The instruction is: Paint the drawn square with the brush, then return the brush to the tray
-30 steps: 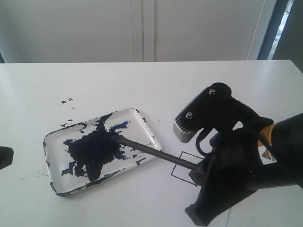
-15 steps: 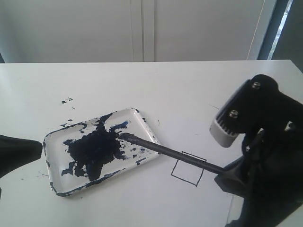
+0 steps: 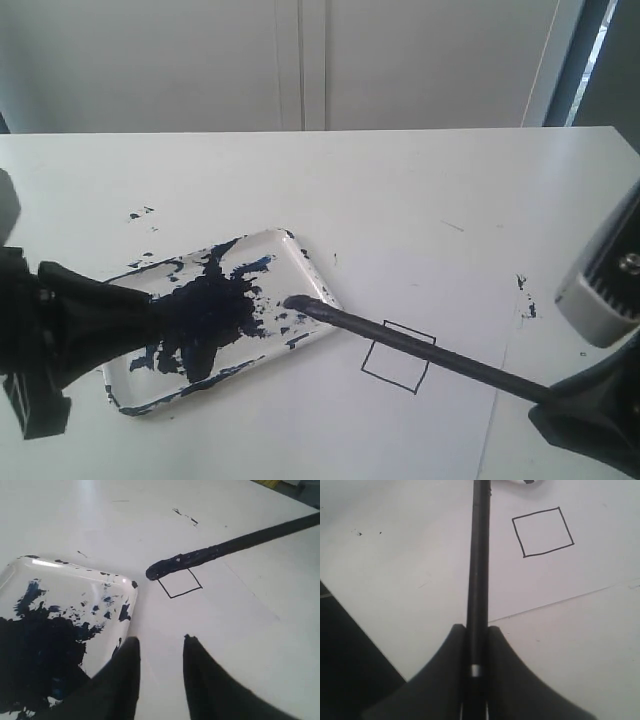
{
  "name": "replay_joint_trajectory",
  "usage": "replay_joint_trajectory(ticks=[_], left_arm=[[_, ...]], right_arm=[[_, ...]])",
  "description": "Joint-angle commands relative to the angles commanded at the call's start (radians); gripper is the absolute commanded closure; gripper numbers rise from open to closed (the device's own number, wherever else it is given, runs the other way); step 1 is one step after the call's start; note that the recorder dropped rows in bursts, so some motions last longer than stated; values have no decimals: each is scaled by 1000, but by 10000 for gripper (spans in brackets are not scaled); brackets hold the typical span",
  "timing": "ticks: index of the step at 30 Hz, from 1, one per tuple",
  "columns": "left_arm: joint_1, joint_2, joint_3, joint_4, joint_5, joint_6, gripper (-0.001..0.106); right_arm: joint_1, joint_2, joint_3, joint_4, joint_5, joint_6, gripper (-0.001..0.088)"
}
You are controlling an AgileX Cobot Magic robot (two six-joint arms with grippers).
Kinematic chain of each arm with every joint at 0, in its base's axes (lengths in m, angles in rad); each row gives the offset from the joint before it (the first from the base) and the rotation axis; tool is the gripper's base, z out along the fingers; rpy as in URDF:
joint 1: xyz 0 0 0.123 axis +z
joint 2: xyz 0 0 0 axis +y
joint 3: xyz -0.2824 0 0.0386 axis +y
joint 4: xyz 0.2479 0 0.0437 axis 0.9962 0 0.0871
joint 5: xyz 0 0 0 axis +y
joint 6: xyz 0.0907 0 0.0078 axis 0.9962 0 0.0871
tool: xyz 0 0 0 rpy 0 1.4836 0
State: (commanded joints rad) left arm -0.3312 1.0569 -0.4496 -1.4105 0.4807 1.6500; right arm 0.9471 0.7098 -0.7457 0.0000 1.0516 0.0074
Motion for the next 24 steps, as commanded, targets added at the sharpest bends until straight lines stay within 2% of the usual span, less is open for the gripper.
replay_joint_trajectory(ticks=[7,11,17,20,24], left_arm=[[-201,152,-77,-20,-147,5,692],[-278,241,-118,-24,-200,7,692],[-348,380,-156,-26,-234,49,692],[-381,440,-191,-26,-258,100,692],[-391,499,-254,-34,-240,107,692]], right_arm=[[0,-45,0,-58,71,50,868],[0,-77,0,-108,113,87,868],[0,-119,0,-231,163,175,868],[0,-130,0,-238,163,180,868],[0,-129,0,-238,163,194,868]])
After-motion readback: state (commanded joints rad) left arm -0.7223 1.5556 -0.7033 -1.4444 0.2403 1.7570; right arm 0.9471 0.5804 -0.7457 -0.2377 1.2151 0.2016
